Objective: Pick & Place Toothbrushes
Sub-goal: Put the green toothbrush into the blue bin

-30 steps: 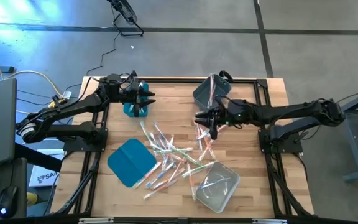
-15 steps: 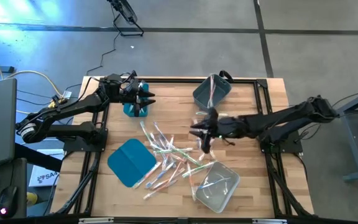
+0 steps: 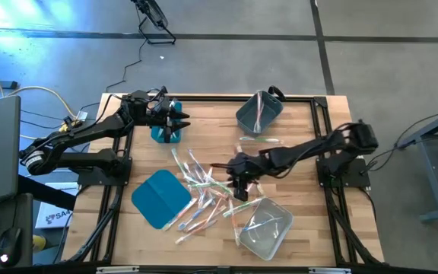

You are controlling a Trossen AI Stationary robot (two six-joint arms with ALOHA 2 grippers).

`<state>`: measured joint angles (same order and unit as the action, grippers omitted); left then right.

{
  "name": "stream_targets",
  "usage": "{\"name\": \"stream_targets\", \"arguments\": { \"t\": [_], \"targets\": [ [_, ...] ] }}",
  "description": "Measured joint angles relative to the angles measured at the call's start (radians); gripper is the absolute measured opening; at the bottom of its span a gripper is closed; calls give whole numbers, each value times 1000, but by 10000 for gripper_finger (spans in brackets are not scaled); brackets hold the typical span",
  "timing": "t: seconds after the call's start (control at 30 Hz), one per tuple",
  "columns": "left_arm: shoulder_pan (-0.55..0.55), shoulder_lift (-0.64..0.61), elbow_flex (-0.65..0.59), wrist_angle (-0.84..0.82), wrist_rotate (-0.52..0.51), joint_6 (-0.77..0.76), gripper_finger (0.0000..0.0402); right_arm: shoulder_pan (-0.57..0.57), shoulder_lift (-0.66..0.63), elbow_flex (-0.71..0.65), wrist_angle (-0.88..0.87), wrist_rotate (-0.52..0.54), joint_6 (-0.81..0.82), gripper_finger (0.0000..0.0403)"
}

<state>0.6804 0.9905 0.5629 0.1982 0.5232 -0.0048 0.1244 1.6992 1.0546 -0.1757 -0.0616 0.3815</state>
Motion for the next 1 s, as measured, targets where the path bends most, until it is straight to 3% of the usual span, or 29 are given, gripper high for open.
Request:
{"name": "stream_targets", "arguments": {
  "t": [0.23,0.53,0.8,1.0],
  "targets": [
    [0,0,0,-19,0,0,154,-26,99,-1,-5,-91,83,100],
    [0,0,0,-25,0,0,154,-17,108,-1,-97,-132,118,100],
    [0,0,0,-34,0,0,154,13,107,-2,-107,-119,123,100],
    [0,0,0,-45,0,0,154,44,126,-3,-106,-20,120,100]
  ]
}}
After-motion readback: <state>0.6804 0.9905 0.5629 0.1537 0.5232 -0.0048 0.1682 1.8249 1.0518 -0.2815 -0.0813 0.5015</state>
